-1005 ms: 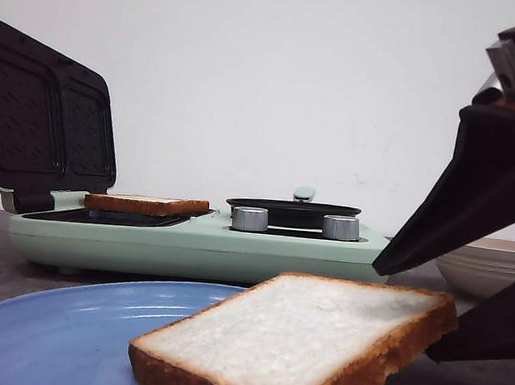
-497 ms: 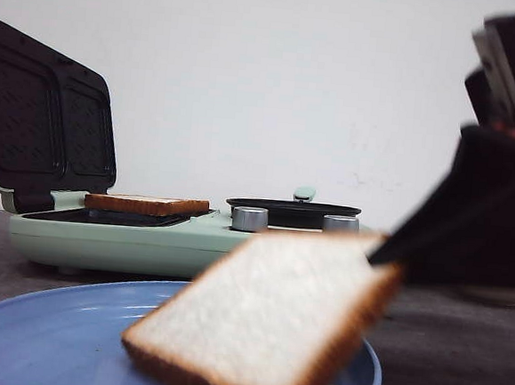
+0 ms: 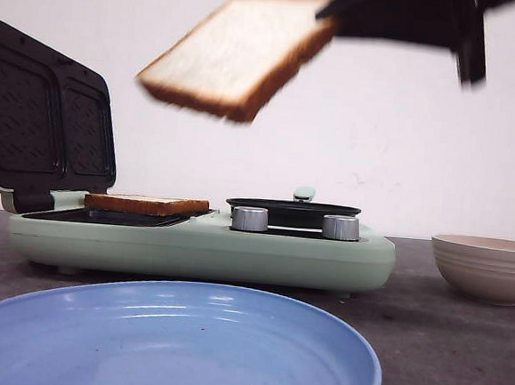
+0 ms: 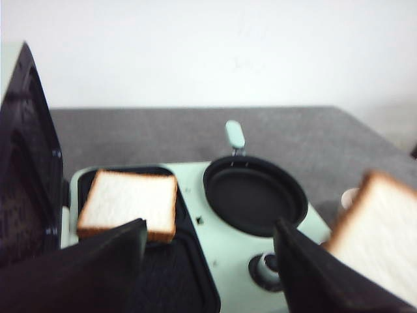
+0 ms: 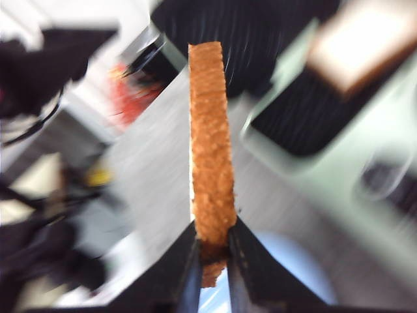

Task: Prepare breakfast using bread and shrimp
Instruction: 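Carry the bread with the right gripper onto the grill beside the first slice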

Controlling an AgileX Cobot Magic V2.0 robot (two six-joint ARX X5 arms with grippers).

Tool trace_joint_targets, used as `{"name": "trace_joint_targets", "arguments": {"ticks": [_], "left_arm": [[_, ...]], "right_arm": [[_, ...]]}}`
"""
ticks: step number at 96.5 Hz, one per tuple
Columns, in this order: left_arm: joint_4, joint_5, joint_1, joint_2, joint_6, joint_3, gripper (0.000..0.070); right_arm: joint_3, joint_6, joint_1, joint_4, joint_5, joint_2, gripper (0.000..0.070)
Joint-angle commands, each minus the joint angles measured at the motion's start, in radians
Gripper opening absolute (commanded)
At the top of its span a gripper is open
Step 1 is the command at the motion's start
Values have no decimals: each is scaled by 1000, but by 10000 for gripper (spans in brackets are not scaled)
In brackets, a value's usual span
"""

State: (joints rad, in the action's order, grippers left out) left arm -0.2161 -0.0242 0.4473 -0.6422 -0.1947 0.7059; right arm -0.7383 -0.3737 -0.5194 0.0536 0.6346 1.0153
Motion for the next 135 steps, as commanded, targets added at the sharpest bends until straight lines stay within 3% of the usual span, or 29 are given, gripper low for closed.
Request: {"name": "trace_joint_targets", "arguments": {"ticks": [1, 14, 33, 60, 73, 74, 96, 135], "left_arm": [[16, 5, 5, 9, -2, 5, 348], [23, 12, 5, 43, -2, 5, 348], [21, 55, 5, 82, -2, 5, 348], [-17, 81, 5, 101, -2, 5, 348], [-43, 81, 5, 101, -2, 5, 348], [-48, 148, 5, 100, 2, 5, 348], [-50, 148, 5, 100, 3, 5, 348], [-53, 148, 5, 100, 16, 5, 349]], "right_arm": [[-88, 199, -16, 65, -58, 31, 0], [-214, 366, -40, 160, -139, 102, 0], [-301, 539, -101, 164, -253, 213, 0], [-322, 808, -217, 34, -437, 347, 0], [-322, 923, -272, -72, -481, 406, 0], [-323, 1199, -355, -489, -617, 780, 0], [-324, 1205, -352, -563, -699, 821, 0], [-324, 1184, -350, -536, -653, 823, 0]]}}
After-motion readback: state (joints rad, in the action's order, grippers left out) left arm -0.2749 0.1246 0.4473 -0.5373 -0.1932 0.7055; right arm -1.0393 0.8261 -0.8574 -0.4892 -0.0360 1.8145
